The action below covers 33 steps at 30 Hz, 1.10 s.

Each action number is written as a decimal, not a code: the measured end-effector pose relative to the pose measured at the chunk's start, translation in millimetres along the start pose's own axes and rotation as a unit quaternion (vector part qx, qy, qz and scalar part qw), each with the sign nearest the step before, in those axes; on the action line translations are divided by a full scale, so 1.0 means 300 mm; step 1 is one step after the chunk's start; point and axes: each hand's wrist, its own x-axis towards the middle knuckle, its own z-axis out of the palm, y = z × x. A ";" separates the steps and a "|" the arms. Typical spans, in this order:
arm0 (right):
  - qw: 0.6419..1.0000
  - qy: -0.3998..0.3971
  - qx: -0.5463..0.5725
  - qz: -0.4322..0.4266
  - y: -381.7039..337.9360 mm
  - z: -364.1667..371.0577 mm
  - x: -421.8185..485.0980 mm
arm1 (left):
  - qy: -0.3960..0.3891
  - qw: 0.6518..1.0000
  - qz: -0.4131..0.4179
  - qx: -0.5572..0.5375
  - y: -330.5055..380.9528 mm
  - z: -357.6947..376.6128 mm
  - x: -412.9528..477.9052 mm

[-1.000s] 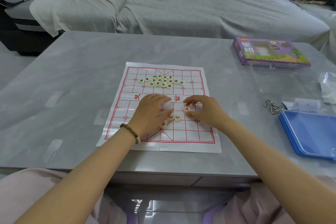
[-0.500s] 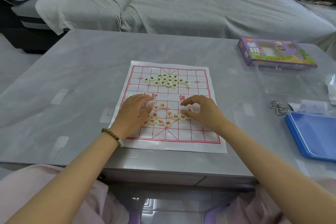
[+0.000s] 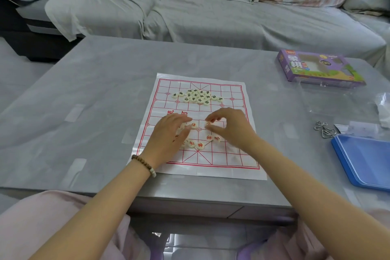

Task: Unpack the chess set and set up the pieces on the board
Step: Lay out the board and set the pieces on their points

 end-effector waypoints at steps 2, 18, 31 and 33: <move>0.999 0.027 0.027 0.012 0.047 -0.061 -0.032 | -0.006 1.000 0.020 0.004 0.028 0.018 0.010; 0.984 -0.022 -0.175 0.028 0.218 -0.110 -0.192 | -0.018 0.995 0.035 0.088 0.151 0.134 0.089; 0.988 -0.035 -0.151 0.015 0.210 -0.093 -0.171 | -0.034 0.993 0.058 0.101 0.103 0.122 0.064; 0.988 -0.043 -0.148 0.016 0.212 -0.095 -0.169 | -0.037 0.993 0.058 0.100 0.092 0.110 0.057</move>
